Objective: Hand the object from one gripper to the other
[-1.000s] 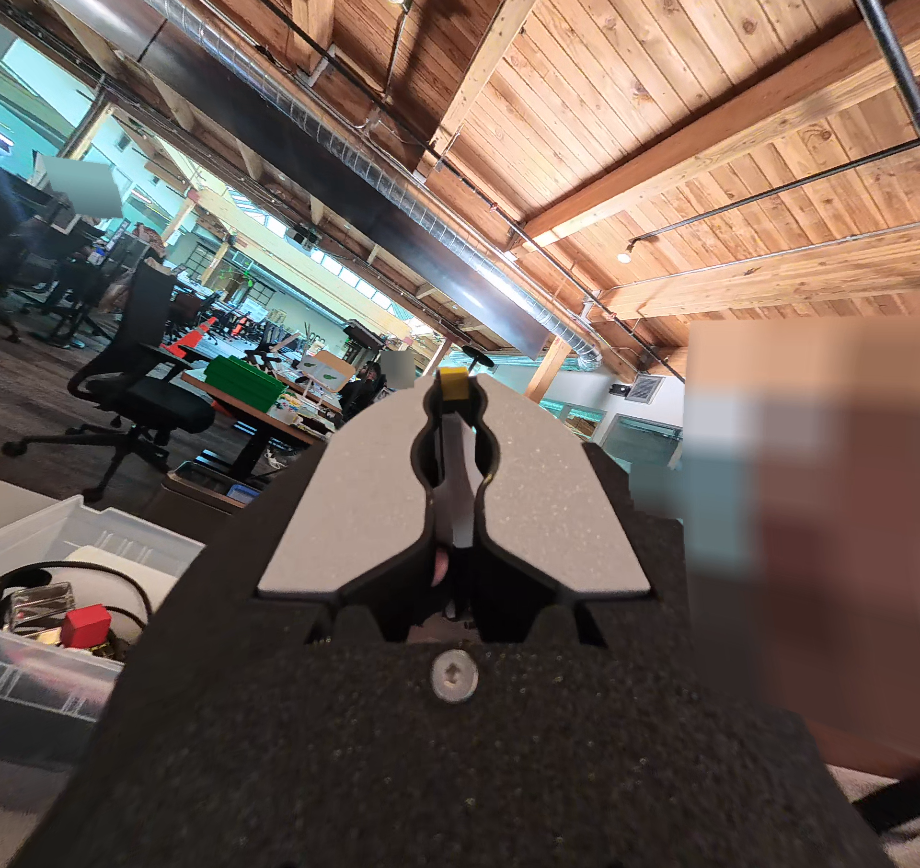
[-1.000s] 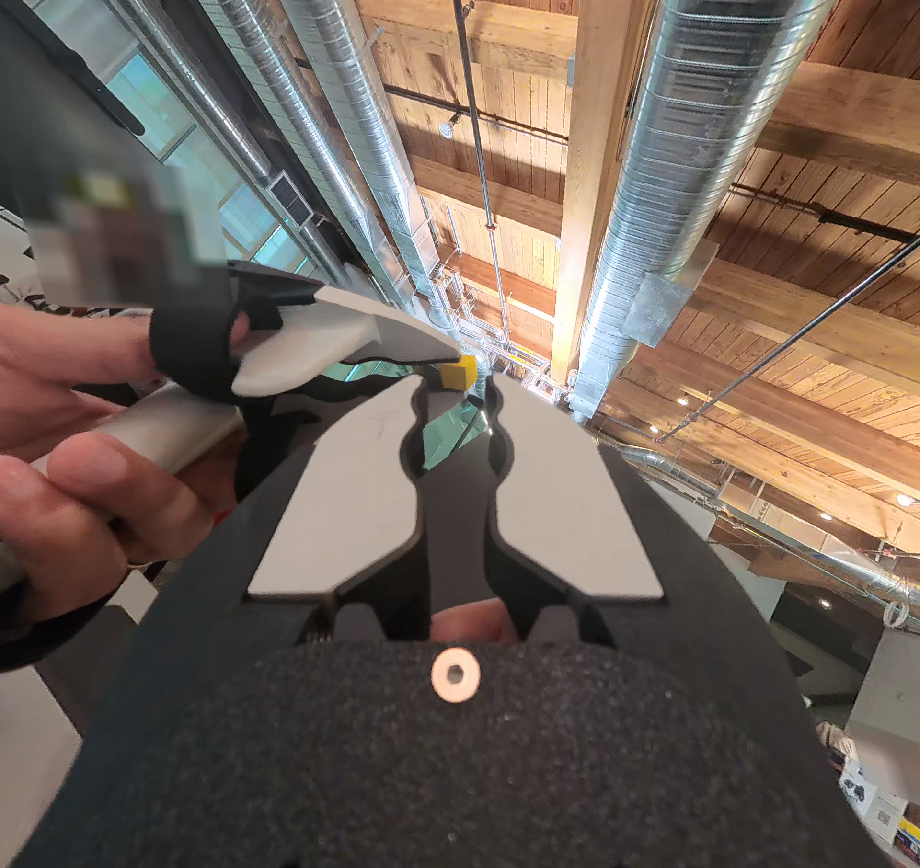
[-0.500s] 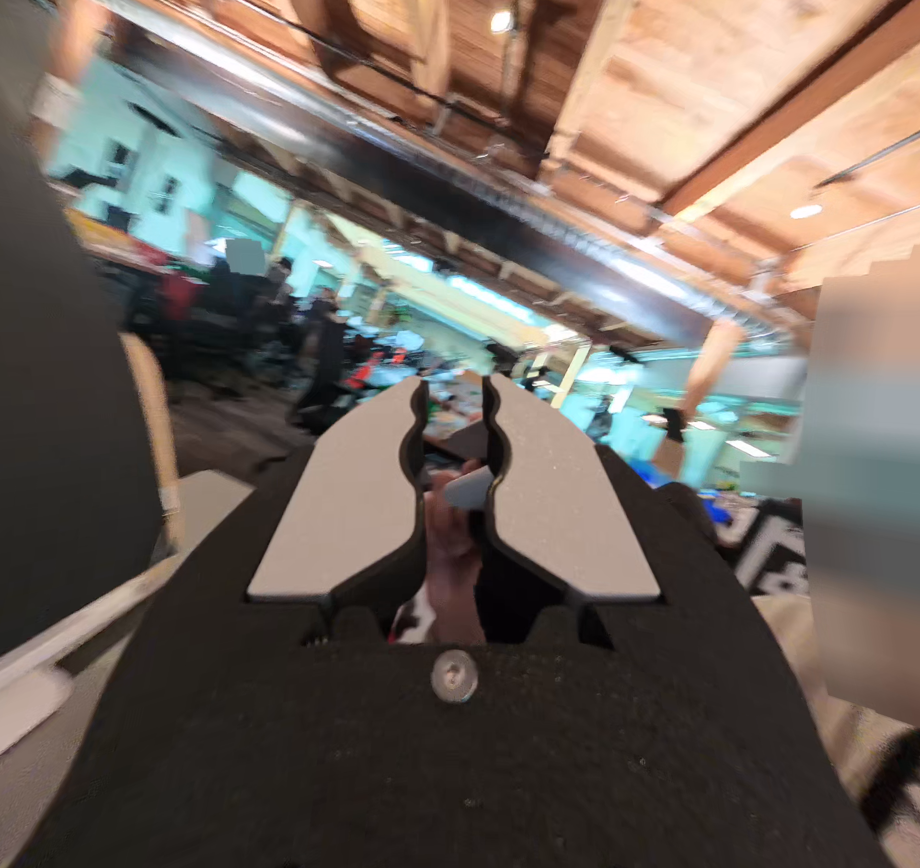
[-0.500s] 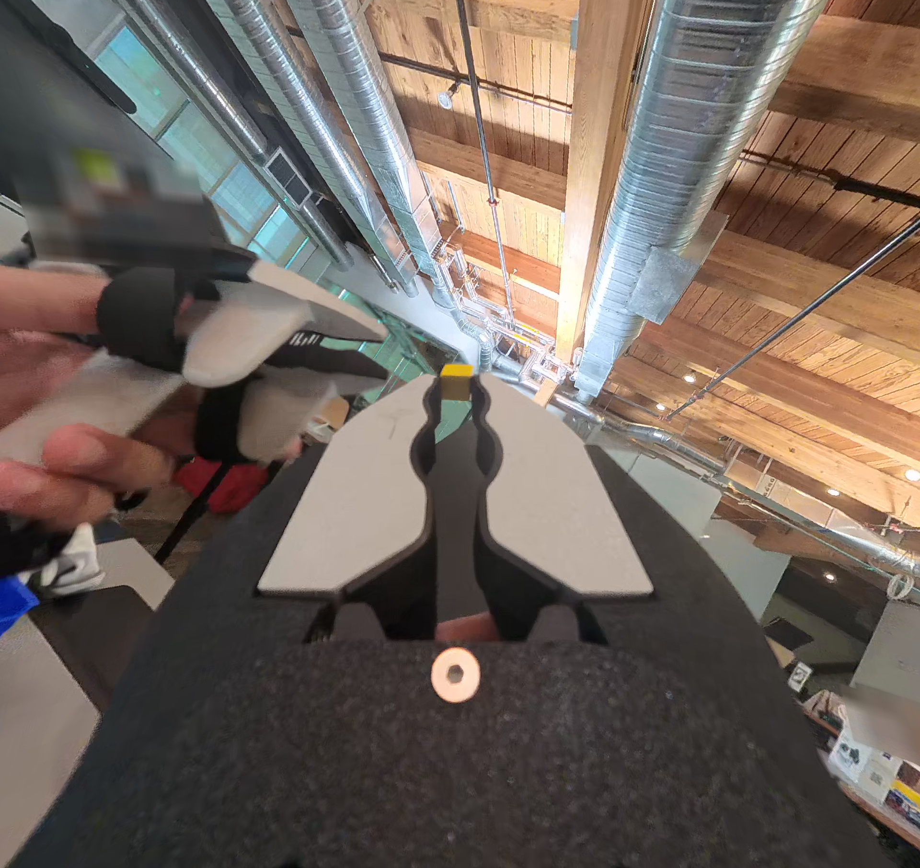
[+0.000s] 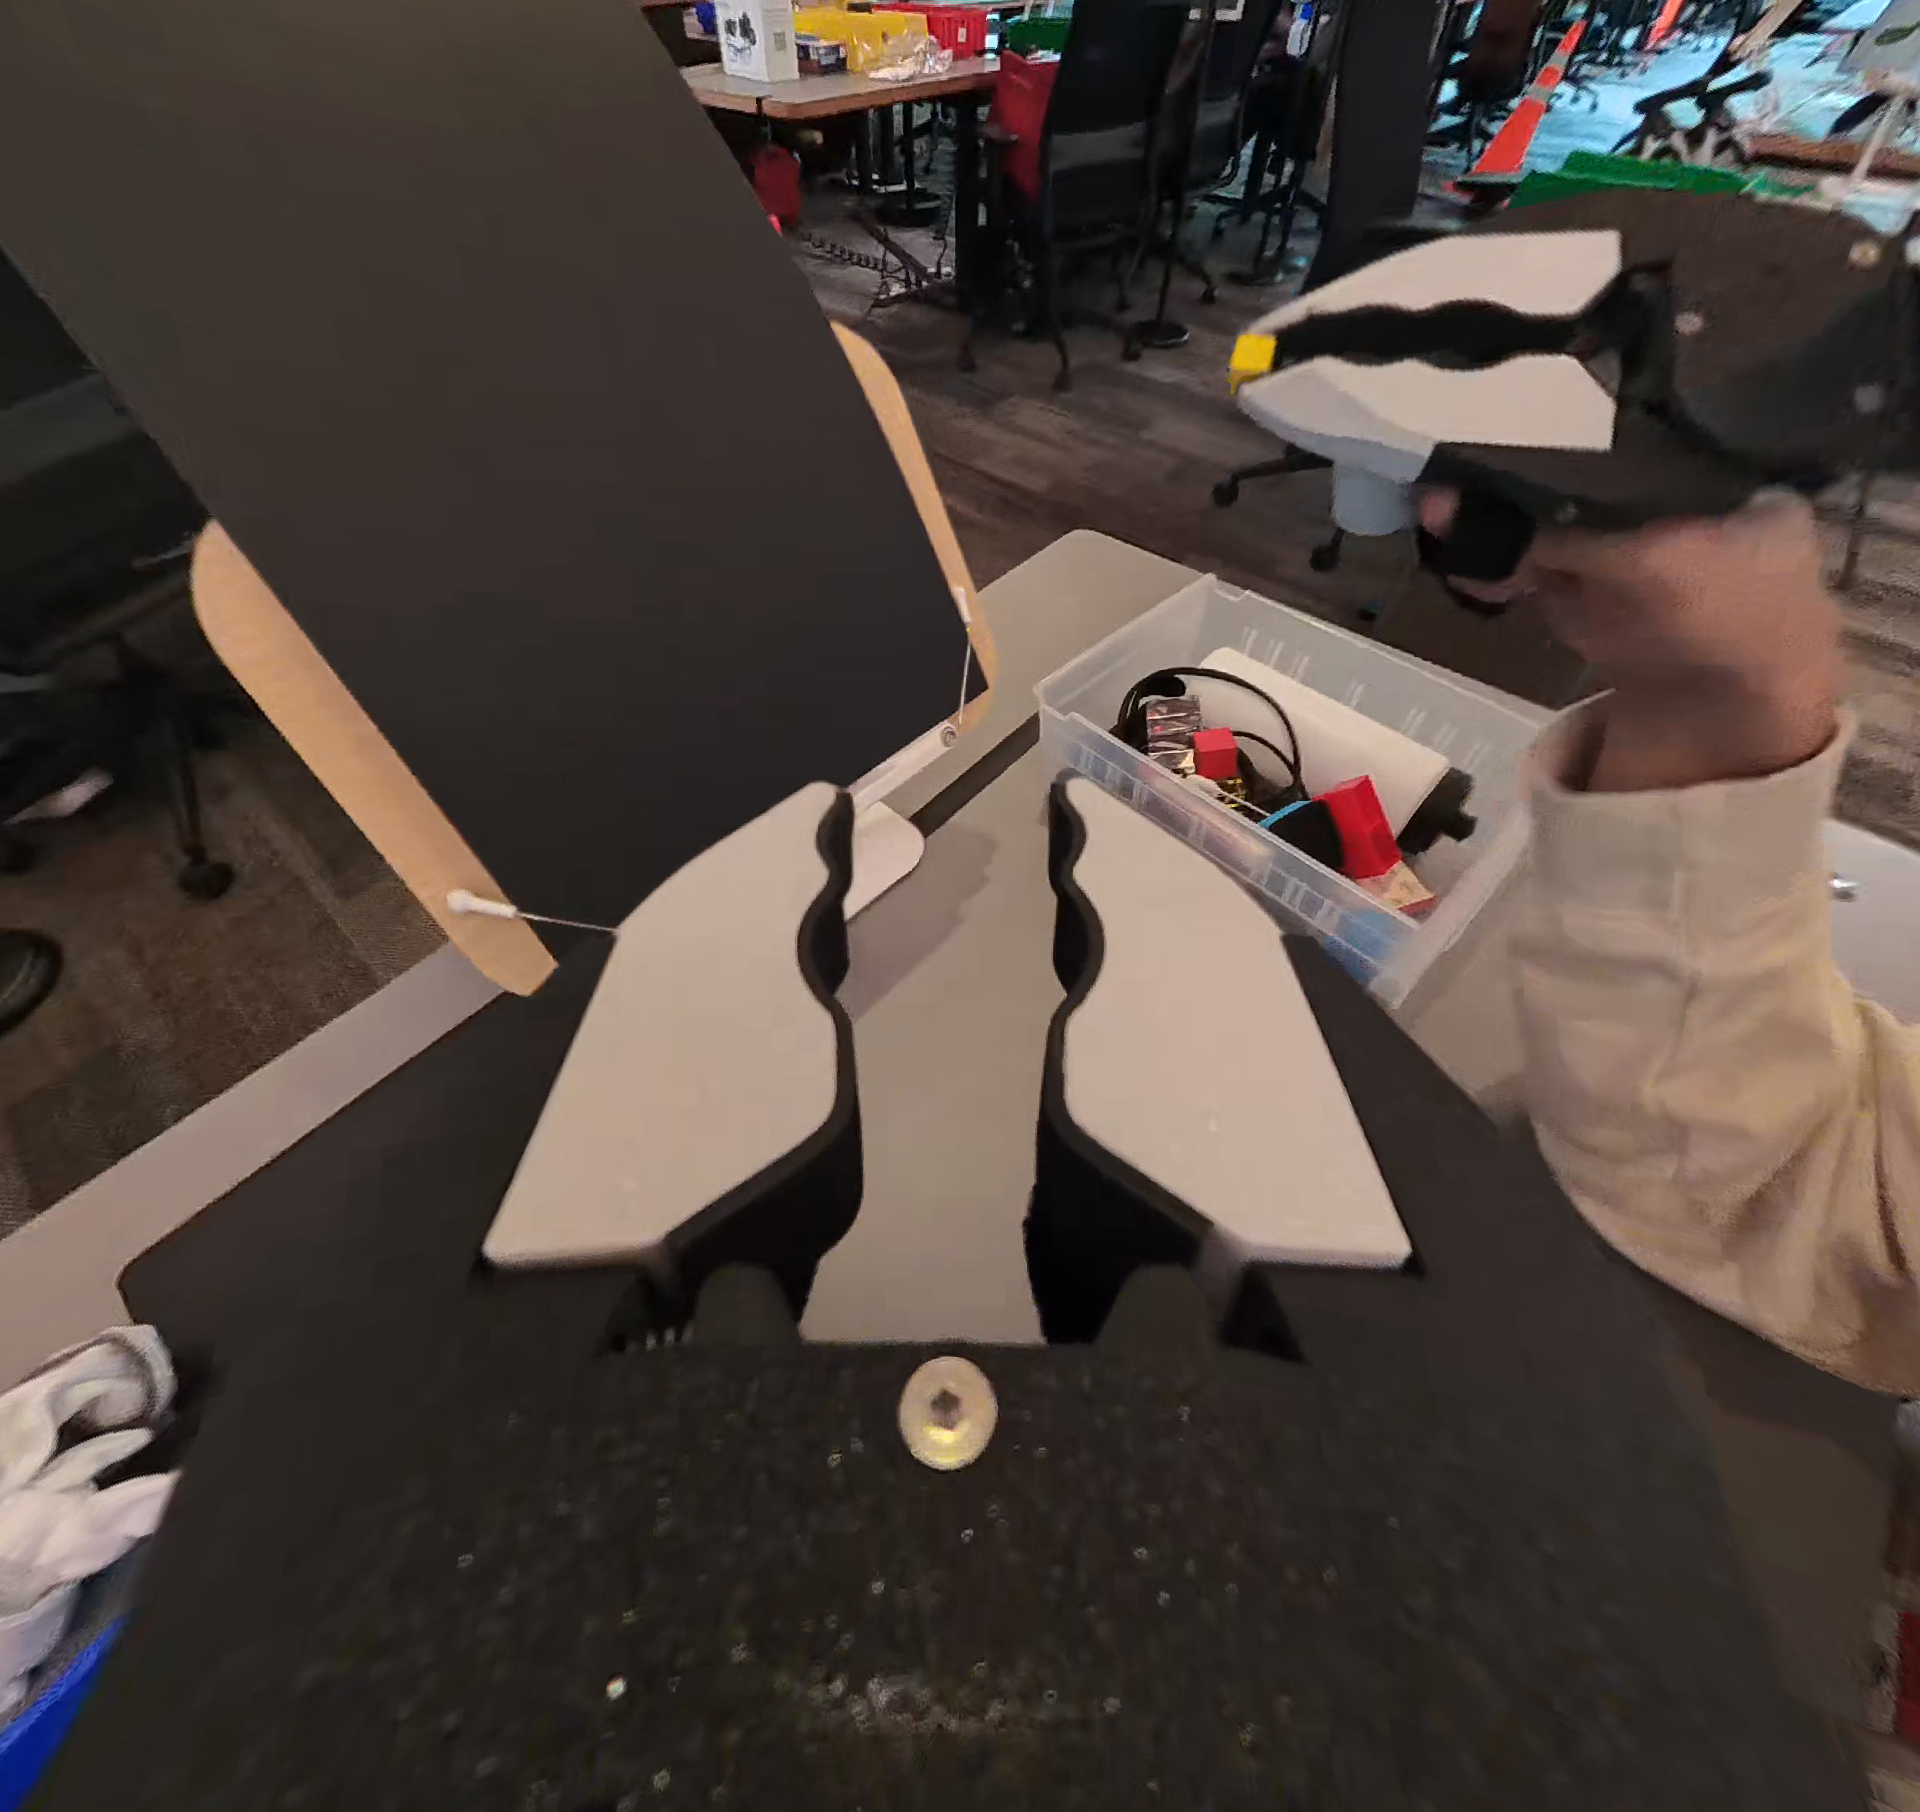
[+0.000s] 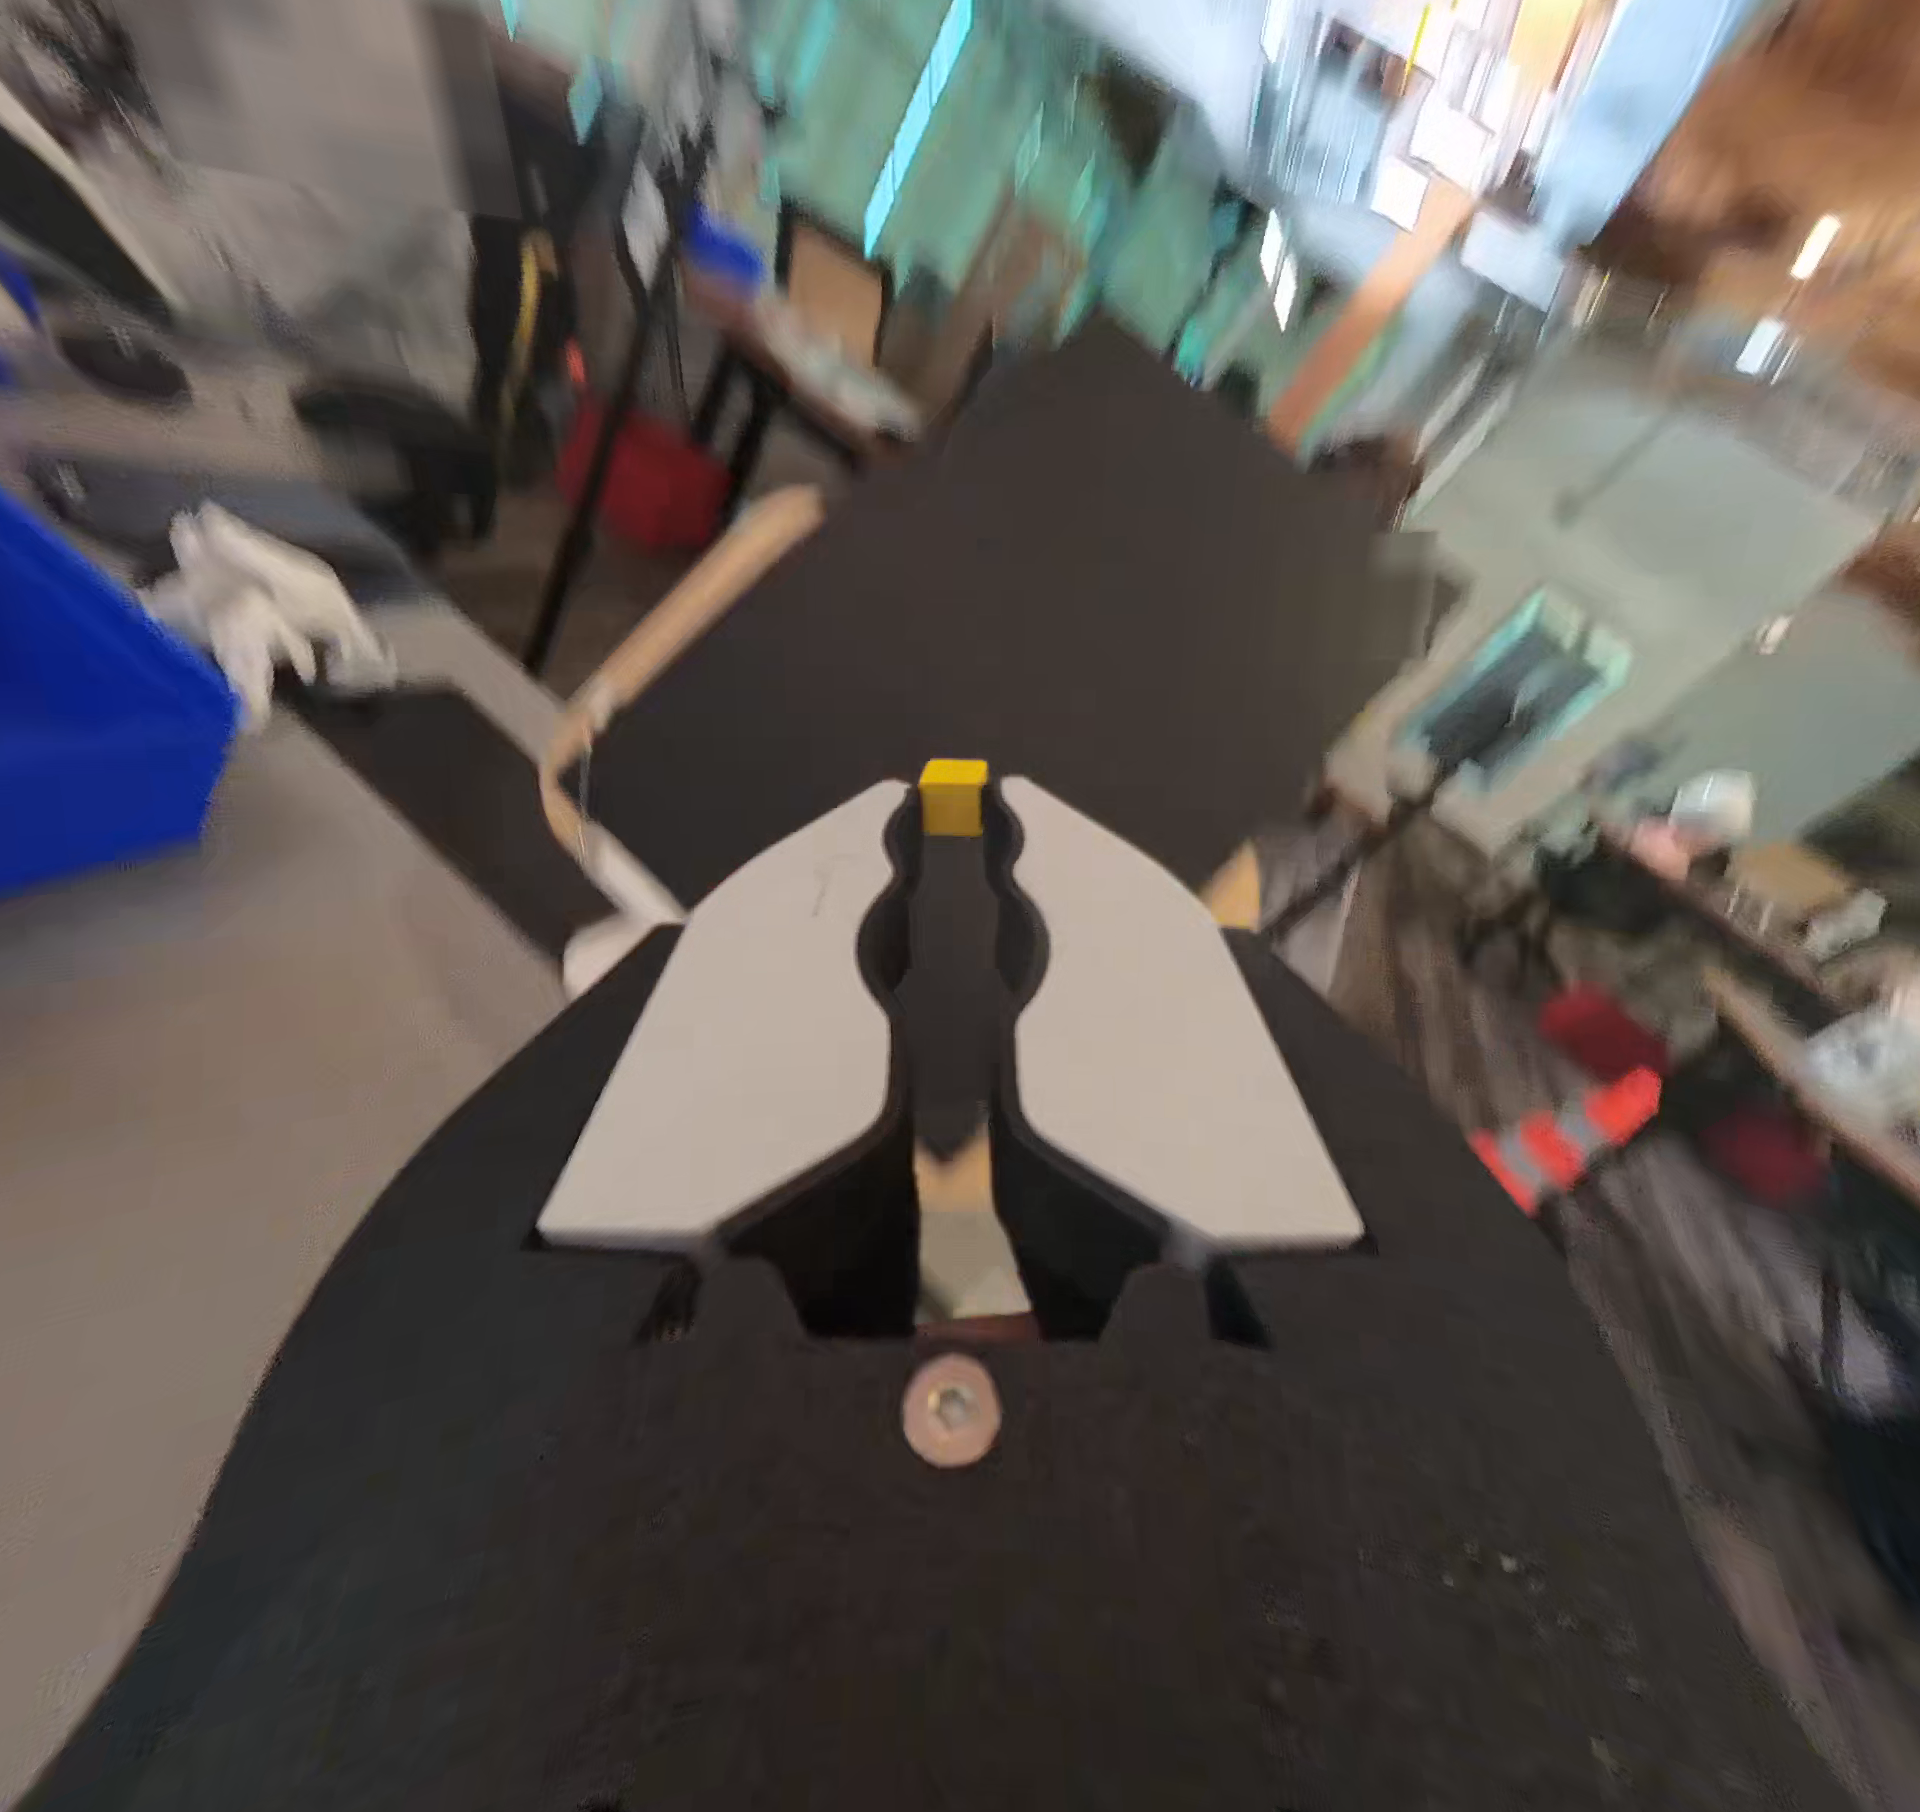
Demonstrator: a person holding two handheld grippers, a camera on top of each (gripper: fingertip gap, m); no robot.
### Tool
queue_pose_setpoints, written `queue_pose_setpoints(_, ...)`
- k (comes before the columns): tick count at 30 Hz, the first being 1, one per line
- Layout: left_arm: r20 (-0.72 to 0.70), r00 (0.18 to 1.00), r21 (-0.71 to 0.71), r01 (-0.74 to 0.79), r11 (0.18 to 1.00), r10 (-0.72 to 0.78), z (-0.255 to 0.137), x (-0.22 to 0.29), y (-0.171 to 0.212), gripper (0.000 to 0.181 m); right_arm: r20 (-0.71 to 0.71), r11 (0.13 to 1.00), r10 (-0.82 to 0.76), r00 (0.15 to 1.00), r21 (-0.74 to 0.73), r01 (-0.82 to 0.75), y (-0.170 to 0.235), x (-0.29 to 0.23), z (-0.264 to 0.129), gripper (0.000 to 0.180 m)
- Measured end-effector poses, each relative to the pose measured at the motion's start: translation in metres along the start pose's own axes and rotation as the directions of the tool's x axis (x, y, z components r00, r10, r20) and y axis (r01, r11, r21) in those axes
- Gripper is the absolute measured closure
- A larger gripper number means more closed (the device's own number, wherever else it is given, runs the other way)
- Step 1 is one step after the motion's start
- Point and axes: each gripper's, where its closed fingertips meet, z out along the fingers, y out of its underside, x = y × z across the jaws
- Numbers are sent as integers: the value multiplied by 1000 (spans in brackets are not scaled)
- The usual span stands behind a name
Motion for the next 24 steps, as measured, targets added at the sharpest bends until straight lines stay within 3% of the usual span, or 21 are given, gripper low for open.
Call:
queue_pose_setpoints(2, 17, 999, -4, -46, 999, 46, 3, 6, -1, 145, 32, 971, 69, 997, -232, -60, 60, 25, -17, 169)
queue_pose_setpoints(4, 10, 996, -22, -84, 996, 85, 7, 14, 0, 145, -29, 898, 117, 993, -424, -118, 123, 55, -38, 169)
queue_pose_setpoints(8, 19, 982, -68, -187, 980, 188, 19, 25, 6, 145, -78, 645, 298, 951, -719, -261, 234, 66, -63, 169)
queue_pose_setpoints(11, 28, 968, -90, -244, 966, 248, 29, 33, 9, 145, -21, 465, 387, 922, -859, -215, 292, 41, -59, 169)
queue_pose_setpoints(16, -65, 979, -94, -200, 975, 195, 39, 54, 11, 145, 89, 272, 540, 837, -959, -74, 334, -9, -61, 168)
queue_pose_setpoints(18, -40, 975, -116, -222, 968, 219, 41, 50, 14, 145, 90, 283, 579, 810, -954, -97, 332, -14, -54, 169)
queue_pose_setpoints(24, -53, 970, -126, -244, 962, 239, 45, 55, 17, 145, 86, 222, 546, 833, -974, -46, 335, -11, -78, 169)
